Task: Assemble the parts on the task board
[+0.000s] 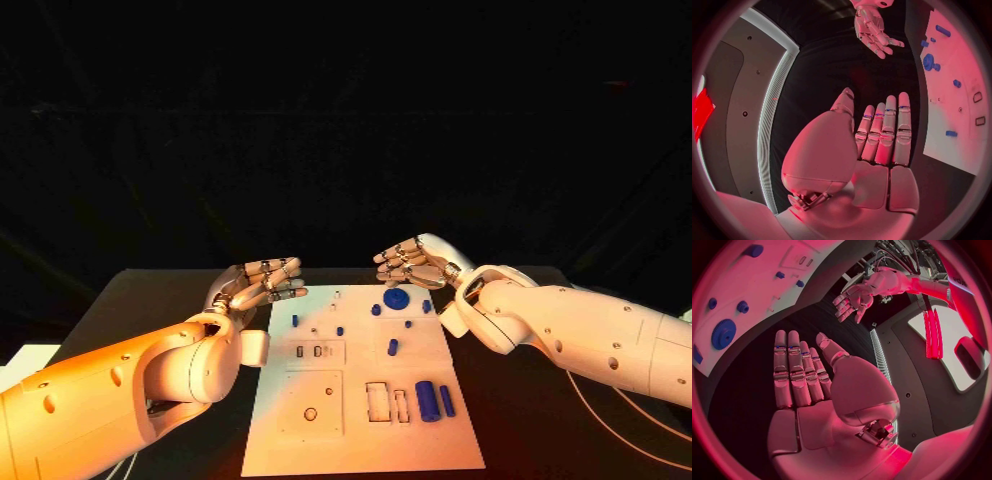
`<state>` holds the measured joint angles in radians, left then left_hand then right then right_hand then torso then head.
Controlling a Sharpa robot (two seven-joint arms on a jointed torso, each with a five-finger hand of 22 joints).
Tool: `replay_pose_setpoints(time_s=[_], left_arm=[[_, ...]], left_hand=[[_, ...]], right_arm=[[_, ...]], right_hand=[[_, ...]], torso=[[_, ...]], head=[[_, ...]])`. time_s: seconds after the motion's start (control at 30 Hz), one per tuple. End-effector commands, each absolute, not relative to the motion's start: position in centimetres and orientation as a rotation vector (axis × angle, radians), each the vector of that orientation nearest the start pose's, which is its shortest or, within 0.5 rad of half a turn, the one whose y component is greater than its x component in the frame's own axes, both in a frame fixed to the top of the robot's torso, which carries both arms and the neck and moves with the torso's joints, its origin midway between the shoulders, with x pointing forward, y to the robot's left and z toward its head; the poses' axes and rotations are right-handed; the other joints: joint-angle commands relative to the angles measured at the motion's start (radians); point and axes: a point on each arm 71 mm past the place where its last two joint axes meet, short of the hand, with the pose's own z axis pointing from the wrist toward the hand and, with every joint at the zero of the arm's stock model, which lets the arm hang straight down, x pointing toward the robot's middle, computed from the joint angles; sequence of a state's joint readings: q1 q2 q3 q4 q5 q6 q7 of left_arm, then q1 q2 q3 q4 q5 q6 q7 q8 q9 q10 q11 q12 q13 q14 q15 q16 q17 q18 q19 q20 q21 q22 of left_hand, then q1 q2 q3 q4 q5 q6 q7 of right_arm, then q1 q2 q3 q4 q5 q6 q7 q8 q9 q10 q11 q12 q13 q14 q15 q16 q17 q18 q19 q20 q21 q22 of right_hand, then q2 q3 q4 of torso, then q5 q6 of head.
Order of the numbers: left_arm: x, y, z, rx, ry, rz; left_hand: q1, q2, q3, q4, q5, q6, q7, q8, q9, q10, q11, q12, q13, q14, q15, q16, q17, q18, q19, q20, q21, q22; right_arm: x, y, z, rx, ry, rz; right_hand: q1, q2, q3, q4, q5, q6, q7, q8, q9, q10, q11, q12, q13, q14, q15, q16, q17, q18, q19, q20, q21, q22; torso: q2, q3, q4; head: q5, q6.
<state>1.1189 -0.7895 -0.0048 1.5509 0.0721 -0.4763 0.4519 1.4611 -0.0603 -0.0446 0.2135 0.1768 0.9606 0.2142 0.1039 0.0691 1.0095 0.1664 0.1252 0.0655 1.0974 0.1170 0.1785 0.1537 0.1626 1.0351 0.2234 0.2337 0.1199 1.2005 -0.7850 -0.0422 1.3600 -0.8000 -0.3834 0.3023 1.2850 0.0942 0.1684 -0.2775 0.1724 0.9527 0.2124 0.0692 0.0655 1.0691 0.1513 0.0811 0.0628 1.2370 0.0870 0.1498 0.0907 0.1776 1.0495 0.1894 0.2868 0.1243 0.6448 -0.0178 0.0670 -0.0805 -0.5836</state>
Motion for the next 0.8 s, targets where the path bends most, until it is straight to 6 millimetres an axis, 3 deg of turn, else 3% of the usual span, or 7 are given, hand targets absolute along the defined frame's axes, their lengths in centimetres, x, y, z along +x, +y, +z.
replay_pose_setpoints(time_s=[0.03,0.17,0.2,0.27,0.47,0.63,0.8], left_arm=[[46.9,18.0,-19.6,-1.293,1.353,-1.567],[46.0,17.5,-18.9,-1.305,1.372,-1.611],[45.8,17.4,-18.8,-1.305,1.377,-1.621],[45.4,17.1,-18.5,-1.305,1.385,-1.639],[44.4,16.5,-17.8,-1.302,1.403,-1.674],[44.0,16.4,-17.4,-1.297,1.409,-1.691],[43.7,16.4,-17.0,-1.293,1.409,-1.699]], left_hand=[[-0.003,0.019,-0.007,-0.018,-0.001,0.019,-0.002,0.001,0.000,0.025,-0.006,0.005,0.002,0.034,-0.008,0.008,0.021,0.020,0.038,-0.009,0.014,0.005],[-0.005,0.021,-0.009,-0.020,-0.002,0.022,-0.003,0.001,0.001,0.030,-0.007,0.006,0.003,0.038,-0.010,0.009,0.026,0.019,0.045,-0.011,0.015,0.006],[-0.006,0.022,-0.010,-0.020,-0.002,0.023,-0.003,0.001,0.001,0.031,-0.008,0.006,0.003,0.039,-0.010,0.009,0.027,0.019,0.046,-0.012,0.016,0.007],[-0.006,0.022,-0.010,-0.021,-0.002,0.023,-0.004,0.001,0.001,0.031,-0.008,0.006,0.003,0.040,-0.010,0.009,0.028,0.019,0.048,-0.012,0.016,0.007],[-0.007,0.023,-0.011,-0.022,-0.002,0.024,-0.004,0.000,0.001,0.033,-0.008,0.006,0.003,0.041,-0.011,0.010,0.030,0.020,0.051,-0.013,0.018,0.007],[-0.007,0.023,-0.012,-0.023,-0.002,0.024,-0.004,0.000,0.001,0.033,-0.009,0.006,0.003,0.042,-0.012,0.010,0.031,0.020,0.052,-0.013,0.018,0.008],[-0.007,0.023,-0.012,-0.023,-0.002,0.024,-0.004,0.000,0.001,0.033,-0.009,0.006,0.003,0.042,-0.012,0.010,0.031,0.020,0.052,-0.013,0.018,0.008]], right_arm=[[51.4,-21.5,-17.8,0.134,1.566,0.947],[51.6,-21.3,-17.1,0.002,1.558,0.852],[51.7,-21.3,-16.9,-0.030,1.559,0.826],[51.8,-21.2,-16.7,-0.091,1.566,0.771],[52.2,-20.9,-16.4,-0.245,1.598,0.605],[52.3,-20.8,-16.3,-0.313,1.615,0.520],[52.3,-20.7,-16.2,-0.341,1.620,0.476]], right_hand=[[0.012,-0.035,0.004,-0.010,0.009,0.063,-0.023,0.006,0.003,0.090,-0.036,0.000,0.003,0.188,-0.060,0.079,0.057,0.005,0.137,-0.069,0.142,0.070],[0.001,-0.044,0.006,-0.007,0.012,0.082,-0.038,0.004,0.002,0.129,-0.054,-0.001,0.004,0.270,-0.084,0.145,0.106,0.005,0.190,-0.092,0.222,0.115],[-0.003,-0.044,0.010,-0.007,0.019,0.087,-0.040,0.001,0.002,0.142,-0.065,-0.003,0.005,0.271,-0.089,0.191,0.135,0.005,0.208,-0.100,0.254,0.133],[-0.012,-0.049,0.020,-0.007,0.023,0.091,-0.042,-0.003,0.001,0.152,-0.066,-0.012,0.004,0.271,-0.096,0.266,0.185,0.000,0.208,-0.105,0.297,0.161],[-0.039,-0.064,0.049,-0.003,0.016,0.103,-0.051,-0.003,0.002,0.146,-0.070,-0.017,0.003,0.271,-0.098,0.450,0.306,0.002,0.209,-0.110,0.414,0.235],[-0.057,-0.082,0.074,0.002,0.008,0.102,-0.053,-0.005,0.001,0.113,-0.066,-0.016,0.002,0.263,-0.093,0.636,0.480,0.001,0.187,-0.106,0.517,0.313],[-0.062,-0.094,0.083,0.006,0.004,0.098,-0.054,-0.005,0.001,0.070,-0.059,-0.020,0.000,0.246,-0.089,0.685,0.526,-0.003,0.168,-0.099,0.574,0.366]], torso=[[0.036,-0.0058,0.0173],[0.056,-0.0095,0.0274],[0.060,-0.0107,0.0298],[0.070,-0.0131,0.0358],[0.092,-0.0156,0.0482],[0.108,-0.0175,0.0552],[0.119,-0.0175,0.0587]], head=[[-0.013,0.011],[-0.015,0.012],[-0.017,0.011],[-0.024,0.013],[-0.037,0.015],[-0.045,0.016],[-0.051,0.019]])
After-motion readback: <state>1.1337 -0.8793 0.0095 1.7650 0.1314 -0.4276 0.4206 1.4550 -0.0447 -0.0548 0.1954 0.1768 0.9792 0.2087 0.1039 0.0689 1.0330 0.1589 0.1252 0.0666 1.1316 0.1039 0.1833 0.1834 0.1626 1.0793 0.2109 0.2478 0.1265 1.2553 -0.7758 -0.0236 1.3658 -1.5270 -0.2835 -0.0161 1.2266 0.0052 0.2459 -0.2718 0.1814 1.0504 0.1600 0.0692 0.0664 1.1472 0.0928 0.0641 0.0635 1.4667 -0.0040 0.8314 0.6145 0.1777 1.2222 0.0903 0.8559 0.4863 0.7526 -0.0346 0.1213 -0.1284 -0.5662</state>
